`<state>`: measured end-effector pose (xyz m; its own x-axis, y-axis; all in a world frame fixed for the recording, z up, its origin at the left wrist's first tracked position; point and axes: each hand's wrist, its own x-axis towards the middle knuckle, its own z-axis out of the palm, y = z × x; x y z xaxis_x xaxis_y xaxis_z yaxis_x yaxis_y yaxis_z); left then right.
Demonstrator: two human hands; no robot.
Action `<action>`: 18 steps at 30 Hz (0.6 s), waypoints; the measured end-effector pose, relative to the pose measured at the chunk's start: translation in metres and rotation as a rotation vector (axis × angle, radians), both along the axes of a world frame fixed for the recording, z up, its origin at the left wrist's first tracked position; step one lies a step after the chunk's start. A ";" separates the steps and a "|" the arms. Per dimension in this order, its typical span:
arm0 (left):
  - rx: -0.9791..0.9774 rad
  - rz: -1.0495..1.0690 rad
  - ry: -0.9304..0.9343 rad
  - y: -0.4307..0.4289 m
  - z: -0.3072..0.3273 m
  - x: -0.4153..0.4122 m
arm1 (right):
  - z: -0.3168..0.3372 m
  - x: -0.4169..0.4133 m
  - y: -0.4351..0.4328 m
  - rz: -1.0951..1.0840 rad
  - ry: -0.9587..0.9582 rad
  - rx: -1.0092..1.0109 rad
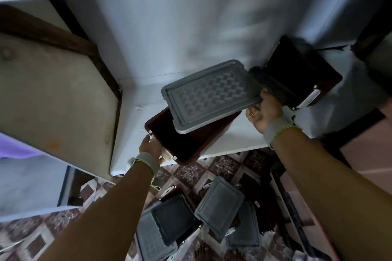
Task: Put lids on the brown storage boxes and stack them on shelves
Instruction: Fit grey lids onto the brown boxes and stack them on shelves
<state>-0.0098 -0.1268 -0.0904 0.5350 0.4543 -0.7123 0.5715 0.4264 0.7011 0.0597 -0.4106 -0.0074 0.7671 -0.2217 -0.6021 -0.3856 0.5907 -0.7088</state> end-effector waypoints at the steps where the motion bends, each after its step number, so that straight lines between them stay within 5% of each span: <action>1: 0.030 0.002 0.005 0.009 -0.001 -0.004 | -0.005 -0.005 0.007 0.017 0.006 0.003; 7: 0.321 -0.125 0.143 0.091 -0.098 0.017 | -0.037 -0.033 0.045 0.043 0.104 -0.044; 12: 0.263 -0.257 0.050 0.079 -0.022 -0.005 | -0.054 -0.048 0.062 0.117 0.130 -0.181; 18: 0.199 -0.131 0.027 0.073 -0.013 -0.008 | -0.070 -0.047 0.073 0.181 0.160 -0.427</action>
<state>-0.0178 -0.0538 -0.1035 0.5803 0.5153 -0.6307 0.6327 0.2023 0.7475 0.0125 -0.3375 -0.0772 0.7215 -0.3457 -0.6000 -0.5792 0.1736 -0.7965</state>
